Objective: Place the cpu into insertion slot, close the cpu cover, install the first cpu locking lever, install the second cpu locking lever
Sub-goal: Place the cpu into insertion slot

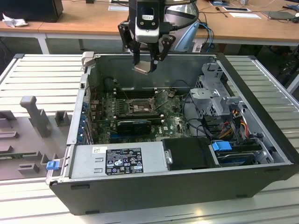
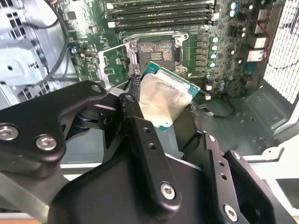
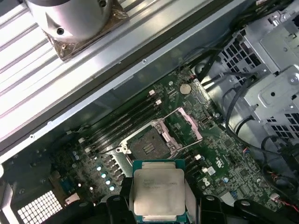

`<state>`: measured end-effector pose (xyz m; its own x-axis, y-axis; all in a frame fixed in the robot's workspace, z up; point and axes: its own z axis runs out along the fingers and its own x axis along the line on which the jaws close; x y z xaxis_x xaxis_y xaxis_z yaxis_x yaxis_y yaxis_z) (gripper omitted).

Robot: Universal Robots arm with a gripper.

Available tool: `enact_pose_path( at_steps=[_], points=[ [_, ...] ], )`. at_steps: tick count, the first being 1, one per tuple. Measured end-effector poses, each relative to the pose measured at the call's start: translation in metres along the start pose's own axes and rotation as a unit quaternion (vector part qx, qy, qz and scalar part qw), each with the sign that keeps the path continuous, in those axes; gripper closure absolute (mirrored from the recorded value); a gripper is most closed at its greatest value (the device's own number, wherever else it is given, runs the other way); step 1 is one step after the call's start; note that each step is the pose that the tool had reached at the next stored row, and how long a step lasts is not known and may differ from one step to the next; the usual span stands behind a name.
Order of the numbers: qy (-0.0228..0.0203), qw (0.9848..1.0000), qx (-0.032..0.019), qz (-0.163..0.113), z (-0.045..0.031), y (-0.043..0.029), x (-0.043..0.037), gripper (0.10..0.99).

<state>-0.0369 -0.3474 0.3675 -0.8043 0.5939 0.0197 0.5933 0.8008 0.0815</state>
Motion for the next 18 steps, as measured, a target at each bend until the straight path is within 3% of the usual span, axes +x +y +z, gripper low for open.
enact_pose_path(
  at_steps=[5,9,10,12,18],
  points=[
    [-0.0036,0.999,-0.0009,0.044,0.0003,0.0,0.0,0.557],
    [-0.0077,0.9956,-0.0018,0.094,0.0007,-0.0001,0.0,0.557],
    [-0.009,0.9939,-0.0021,0.11,0.0008,-0.0001,0.0,0.557],
    [-0.0103,0.992,-0.0025,0.126,0.0009,-0.0001,0.0,0.557],
    [-0.0149,0.9831,-0.0036,0.182,0.0014,-0.0001,0.0,0.557]
  ],
)
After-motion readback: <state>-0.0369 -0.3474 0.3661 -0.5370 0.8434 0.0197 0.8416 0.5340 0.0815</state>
